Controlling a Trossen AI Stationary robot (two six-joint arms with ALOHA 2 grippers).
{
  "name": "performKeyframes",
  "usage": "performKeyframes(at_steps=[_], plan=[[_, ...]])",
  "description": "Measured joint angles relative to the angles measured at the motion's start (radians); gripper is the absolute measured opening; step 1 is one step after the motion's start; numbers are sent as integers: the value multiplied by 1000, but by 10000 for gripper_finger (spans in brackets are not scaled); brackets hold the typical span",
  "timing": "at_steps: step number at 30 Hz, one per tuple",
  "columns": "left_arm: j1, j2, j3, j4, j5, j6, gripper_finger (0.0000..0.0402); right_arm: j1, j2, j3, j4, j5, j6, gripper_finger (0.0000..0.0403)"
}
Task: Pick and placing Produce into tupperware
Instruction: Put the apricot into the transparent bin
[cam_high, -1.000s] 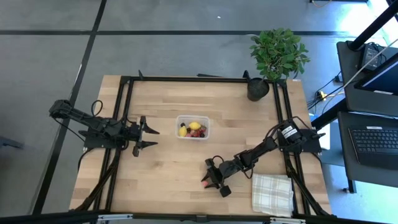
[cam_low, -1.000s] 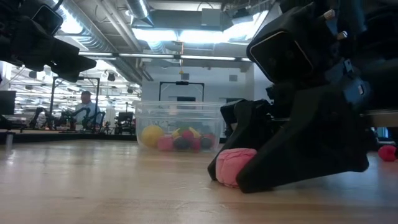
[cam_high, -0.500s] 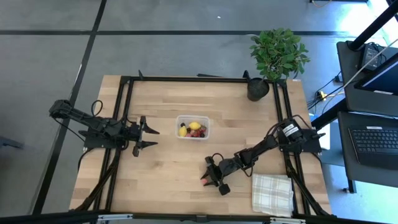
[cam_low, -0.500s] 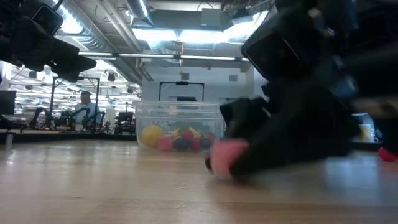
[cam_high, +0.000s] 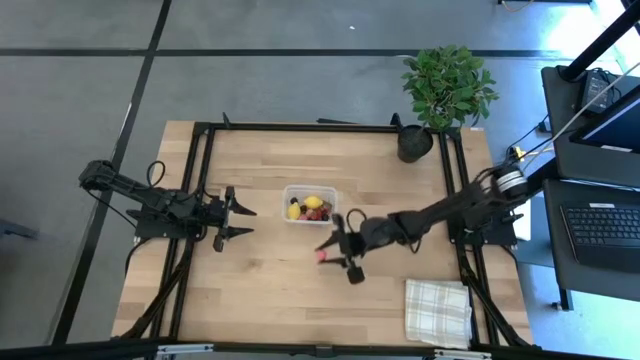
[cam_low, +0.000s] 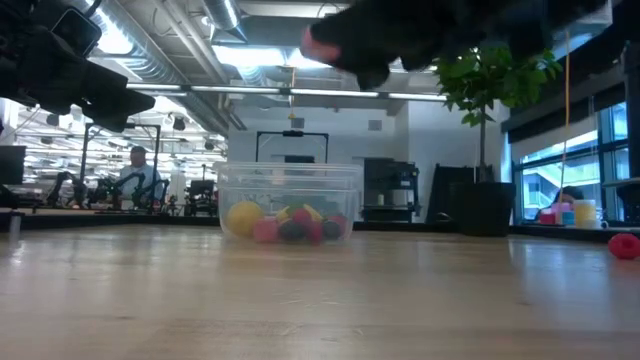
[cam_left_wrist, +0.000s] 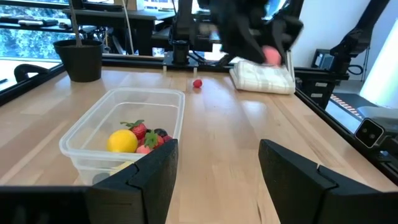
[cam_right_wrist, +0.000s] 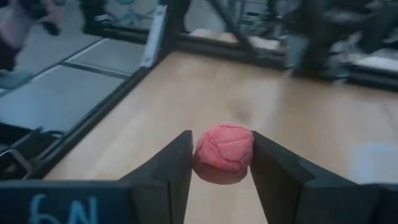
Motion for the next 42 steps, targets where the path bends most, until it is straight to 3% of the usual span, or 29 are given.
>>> performKeyframes(at_steps=[5, 11, 15, 25, 28, 33, 42], plan=[[0, 0, 0, 0, 0, 0, 218, -67, -90, 109, -278, 55, -38, 152], [0, 0, 0, 0, 0, 2, 218, -170, -74, 339, -638, 60, -50, 152], [0, 0, 0, 0, 0, 2, 218, -239, -47, 459, -777, 60, -59, 152], [0, 0, 0, 0, 0, 3, 218, -366, 75, 571, -909, 25, -32, 152], [0, 0, 0, 0, 0, 3, 218, -380, 127, 571, -913, 15, -33, 152], [0, 0, 0, 0, 0, 3, 218, -392, 201, 571, -907, -95, -34, 152], [0, 0, 0, 0, 0, 3, 218, -392, 281, 571, -913, -99, -33, 152]])
